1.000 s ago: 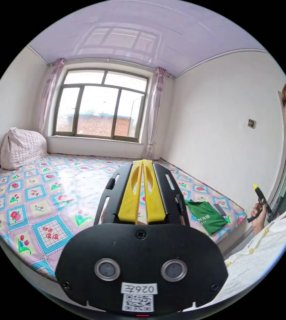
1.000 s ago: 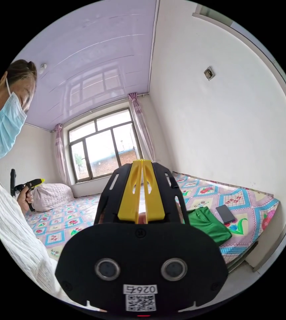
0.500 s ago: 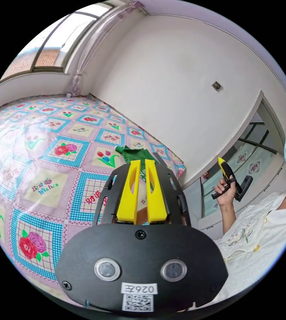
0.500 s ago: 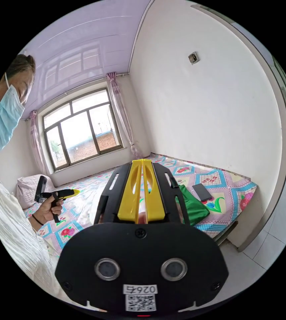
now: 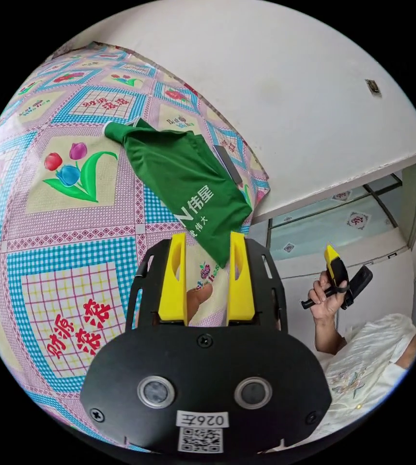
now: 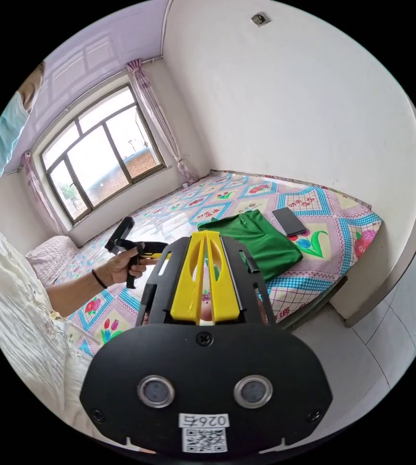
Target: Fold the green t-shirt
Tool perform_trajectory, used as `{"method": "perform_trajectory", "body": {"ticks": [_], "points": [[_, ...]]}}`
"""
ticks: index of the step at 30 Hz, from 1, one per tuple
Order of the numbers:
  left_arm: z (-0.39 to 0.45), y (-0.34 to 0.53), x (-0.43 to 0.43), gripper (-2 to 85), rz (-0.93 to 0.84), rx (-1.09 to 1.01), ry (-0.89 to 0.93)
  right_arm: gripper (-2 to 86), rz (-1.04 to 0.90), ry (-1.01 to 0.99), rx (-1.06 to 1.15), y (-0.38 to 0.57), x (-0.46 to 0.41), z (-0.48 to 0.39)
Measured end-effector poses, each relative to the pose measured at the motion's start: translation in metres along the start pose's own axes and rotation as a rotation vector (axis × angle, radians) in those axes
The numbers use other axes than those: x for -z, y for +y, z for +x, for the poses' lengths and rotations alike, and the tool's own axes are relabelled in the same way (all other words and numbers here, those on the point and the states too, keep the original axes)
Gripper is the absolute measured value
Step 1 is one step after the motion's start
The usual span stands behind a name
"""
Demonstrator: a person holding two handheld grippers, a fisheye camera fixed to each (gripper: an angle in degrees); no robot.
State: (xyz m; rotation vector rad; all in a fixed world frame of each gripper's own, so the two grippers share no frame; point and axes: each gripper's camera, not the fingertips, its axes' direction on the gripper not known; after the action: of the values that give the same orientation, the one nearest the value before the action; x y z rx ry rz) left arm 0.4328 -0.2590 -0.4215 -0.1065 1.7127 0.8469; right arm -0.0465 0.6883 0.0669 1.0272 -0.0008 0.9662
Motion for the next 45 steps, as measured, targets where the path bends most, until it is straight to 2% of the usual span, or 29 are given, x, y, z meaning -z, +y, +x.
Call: {"method": "perform_trajectory", "body": {"ticks": [6, 8, 11, 15, 19, 23, 25, 28, 30, 37, 45], "points": [[-0.027, -0.056, -0.09, 15.3, -0.116, 0.092, -0.093, -0.9, -0.064, -0.027, -0.052, -0.033, -0.044, 0.037], [-0.035, -0.062, -0.109, 15.0, -0.128, 0.127, -0.074, -0.9, -0.084, -0.021, -0.045, -0.043, -0.06, 0.046], [-0.043, -0.065, -0.127, 10.9, -0.1, 0.182, -0.074, -0.9, -0.093, 0.057, 0.027, -0.057, -0.093, 0.058], [-0.049, -0.062, -0.148, 5.7, -0.108, 0.178, -0.125, -1.0, -0.167, 0.266, 0.192, -0.079, -0.174, 0.086], [-0.053, -0.051, -0.16, 4.9, -0.102, 0.188, -0.11, -0.8, -0.272, 0.291, 0.156, -0.097, -0.246, 0.137], [-0.056, -0.037, -0.167, 4.7, -0.088, 0.214, -0.092, 0.1, -0.279, 0.34, 0.137, -0.111, -0.261, 0.161], [-0.057, -0.028, -0.171, 4.7, -0.084, 0.219, -0.087, 3.5, -0.323, 0.347, 0.154, -0.12, -0.271, 0.176], [-0.058, -0.017, -0.175, 4.7, -0.084, 0.226, -0.083, 11.0, -0.393, 0.317, 0.146, -0.137, -0.285, 0.198], [-0.059, -0.011, -0.177, 4.6, -0.087, 0.226, -0.083, 12.0, -0.455, 0.302, 0.151, -0.147, -0.296, 0.209], [-0.057, 0.019, -0.177, 2.7, -0.09, 0.192, -0.088, -0.1, -0.515, 0.212, 0.195, -0.18, -0.307, 0.223], [-0.077, 0.09, -0.123, 1.5, -0.001, 0.246, -0.112, -0.8, -0.557, -0.018, 0.042, -0.217, -0.295, 0.247]]}}
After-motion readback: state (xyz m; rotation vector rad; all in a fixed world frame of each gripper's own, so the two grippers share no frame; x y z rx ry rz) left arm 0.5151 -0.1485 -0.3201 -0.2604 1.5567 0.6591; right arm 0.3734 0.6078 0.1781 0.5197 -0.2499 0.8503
